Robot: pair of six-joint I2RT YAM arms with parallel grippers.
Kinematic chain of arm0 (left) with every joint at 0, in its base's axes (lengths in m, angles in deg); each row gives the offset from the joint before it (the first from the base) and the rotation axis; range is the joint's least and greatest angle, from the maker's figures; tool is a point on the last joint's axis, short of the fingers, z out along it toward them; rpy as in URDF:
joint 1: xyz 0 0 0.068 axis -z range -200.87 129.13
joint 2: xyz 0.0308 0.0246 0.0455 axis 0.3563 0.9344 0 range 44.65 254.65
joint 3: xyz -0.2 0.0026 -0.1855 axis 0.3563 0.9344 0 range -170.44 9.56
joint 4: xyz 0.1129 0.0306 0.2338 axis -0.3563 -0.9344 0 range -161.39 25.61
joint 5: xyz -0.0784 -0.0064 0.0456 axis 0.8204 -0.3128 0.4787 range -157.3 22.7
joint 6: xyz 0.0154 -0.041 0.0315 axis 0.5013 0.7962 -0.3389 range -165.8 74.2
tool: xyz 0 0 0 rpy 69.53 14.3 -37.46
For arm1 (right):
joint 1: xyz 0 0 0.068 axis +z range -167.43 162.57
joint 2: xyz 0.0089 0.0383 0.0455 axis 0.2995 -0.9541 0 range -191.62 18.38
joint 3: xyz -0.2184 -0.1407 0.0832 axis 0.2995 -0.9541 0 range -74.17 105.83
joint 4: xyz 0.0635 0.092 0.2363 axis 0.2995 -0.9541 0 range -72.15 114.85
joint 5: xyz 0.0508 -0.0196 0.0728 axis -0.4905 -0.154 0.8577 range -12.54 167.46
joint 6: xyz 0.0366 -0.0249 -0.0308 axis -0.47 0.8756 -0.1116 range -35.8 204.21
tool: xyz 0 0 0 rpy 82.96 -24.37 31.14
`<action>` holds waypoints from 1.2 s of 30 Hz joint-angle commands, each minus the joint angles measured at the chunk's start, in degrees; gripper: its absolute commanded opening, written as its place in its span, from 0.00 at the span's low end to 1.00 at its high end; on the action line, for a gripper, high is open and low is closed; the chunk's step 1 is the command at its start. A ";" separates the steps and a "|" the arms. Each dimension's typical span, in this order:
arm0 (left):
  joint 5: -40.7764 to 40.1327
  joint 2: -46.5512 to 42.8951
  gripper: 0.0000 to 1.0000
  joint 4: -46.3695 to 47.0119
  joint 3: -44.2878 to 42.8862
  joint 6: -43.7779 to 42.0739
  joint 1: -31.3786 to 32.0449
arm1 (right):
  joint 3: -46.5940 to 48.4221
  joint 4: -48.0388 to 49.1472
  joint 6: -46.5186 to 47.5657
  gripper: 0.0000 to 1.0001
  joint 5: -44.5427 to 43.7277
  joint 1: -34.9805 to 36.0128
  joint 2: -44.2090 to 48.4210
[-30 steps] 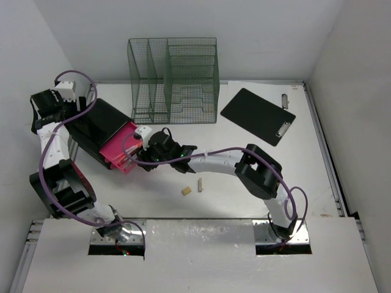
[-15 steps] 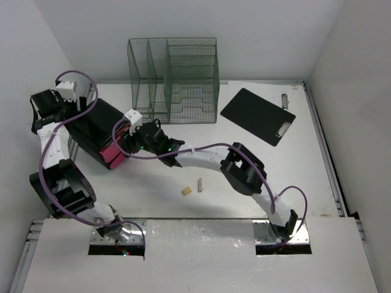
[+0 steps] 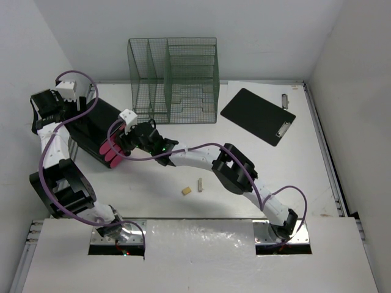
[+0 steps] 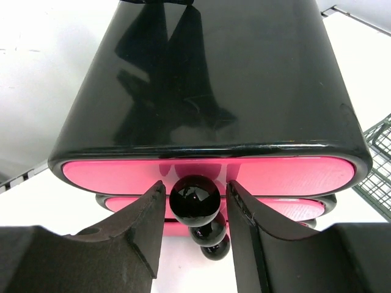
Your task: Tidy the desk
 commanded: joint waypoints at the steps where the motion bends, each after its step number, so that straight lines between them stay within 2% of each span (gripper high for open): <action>1: -1.67 2.13 0.75 -6.73 2.34 -1.94 0.38 | -0.09 6.40 0.57 0.43 -0.86 -0.20 1.27; 3: -2.10 2.13 0.75 -6.82 2.43 -2.11 0.21 | -4.64 7.28 0.13 0.44 -1.56 -0.20 3.29; 6: -2.11 2.22 0.75 -6.64 2.52 -2.11 0.29 | -10.36 9.91 -2.23 0.52 -4.98 -0.11 5.14; 8: -1.93 2.31 0.75 -6.64 2.43 -1.94 0.21 | -11.08 10.01 -3.47 0.53 -6.83 -0.20 4.80; 14: -1.67 2.22 0.75 -6.91 2.08 -1.67 0.29 | -7.93 10.18 -4.53 0.50 -2.10 -0.11 0.93; 27: -1.58 2.49 0.75 -7.08 1.73 -1.58 0.21 | 0.07 5.08 -4.97 0.47 -1.30 -0.11 -5.22; 31: -1.40 2.66 0.75 -7.08 1.64 -1.50 0.21 | 1.30 5.61 -3.74 0.43 -0.86 -0.11 -5.93; 36: -1.75 2.75 0.75 -7.34 1.73 -1.76 0.21 | -0.44 6.75 -2.07 0.29 -1.21 -0.11 -4.53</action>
